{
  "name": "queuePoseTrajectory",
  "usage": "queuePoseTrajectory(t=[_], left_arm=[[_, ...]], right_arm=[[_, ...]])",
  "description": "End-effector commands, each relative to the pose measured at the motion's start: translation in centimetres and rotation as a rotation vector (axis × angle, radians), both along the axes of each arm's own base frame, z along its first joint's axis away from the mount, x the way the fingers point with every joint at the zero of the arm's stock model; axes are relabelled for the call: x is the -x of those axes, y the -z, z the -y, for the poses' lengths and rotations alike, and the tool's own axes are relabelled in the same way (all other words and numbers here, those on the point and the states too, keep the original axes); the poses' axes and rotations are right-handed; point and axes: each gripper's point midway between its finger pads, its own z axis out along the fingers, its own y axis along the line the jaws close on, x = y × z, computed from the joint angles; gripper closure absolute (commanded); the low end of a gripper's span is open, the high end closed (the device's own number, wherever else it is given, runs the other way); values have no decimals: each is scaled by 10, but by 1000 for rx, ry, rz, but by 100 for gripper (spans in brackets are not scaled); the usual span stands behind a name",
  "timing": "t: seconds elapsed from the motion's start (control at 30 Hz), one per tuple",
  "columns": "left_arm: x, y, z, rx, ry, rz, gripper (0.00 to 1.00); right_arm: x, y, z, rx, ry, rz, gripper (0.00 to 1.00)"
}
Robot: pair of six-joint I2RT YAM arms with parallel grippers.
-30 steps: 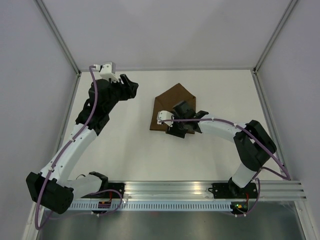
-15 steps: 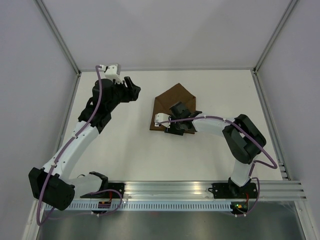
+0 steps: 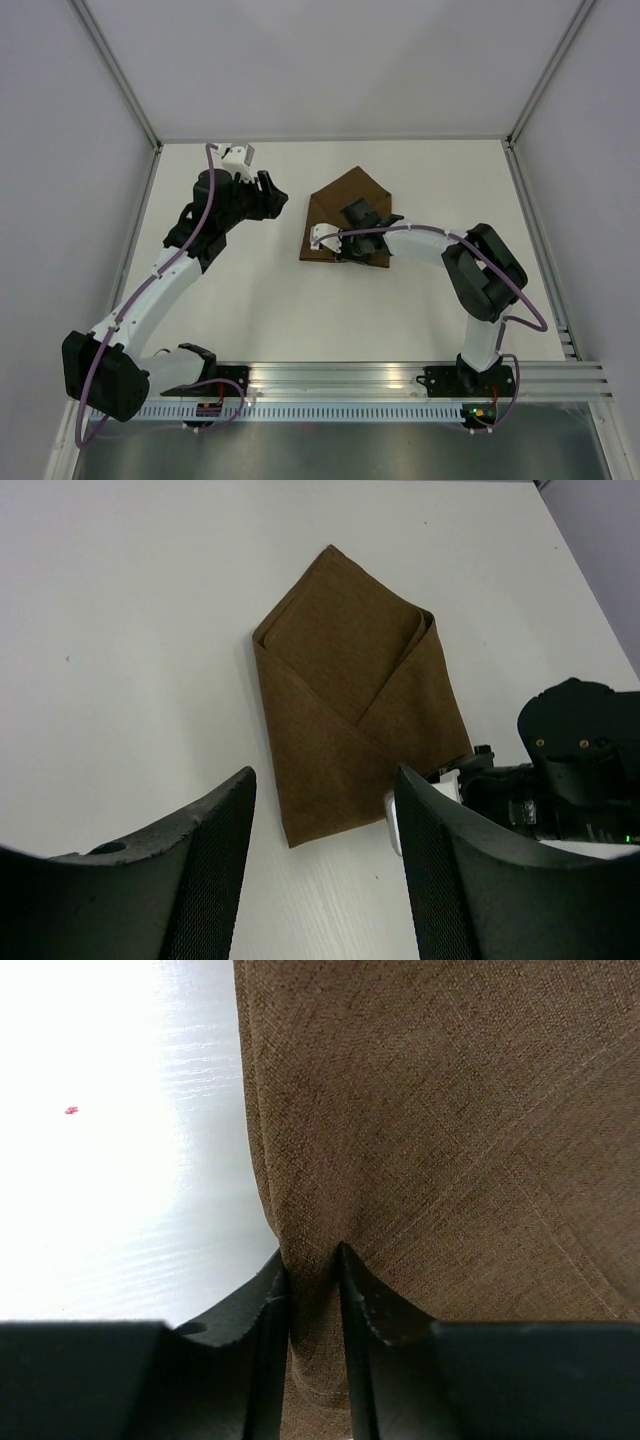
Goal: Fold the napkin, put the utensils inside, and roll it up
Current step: Roll the napkin with the utensil
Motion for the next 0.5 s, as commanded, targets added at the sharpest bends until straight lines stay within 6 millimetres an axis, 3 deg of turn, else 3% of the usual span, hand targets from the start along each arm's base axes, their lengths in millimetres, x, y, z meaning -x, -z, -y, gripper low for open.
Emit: queuePoseTrajectory(t=[0.0, 0.2, 0.3, 0.47], left_arm=[[6, -14, 1, -7, 41, 67, 38], [16, -3, 3, -31, 47, 80, 38], [23, 1, 13, -76, 68, 118, 39], [33, 25, 30, -153, 89, 137, 39]], right_arm=[[30, 35, 24, 76, -3, -203, 71], [39, 38, 30, 48, -8, -334, 76], [43, 40, 33, 35, -13, -400, 78], [38, 35, 36, -5, -7, -468, 79]])
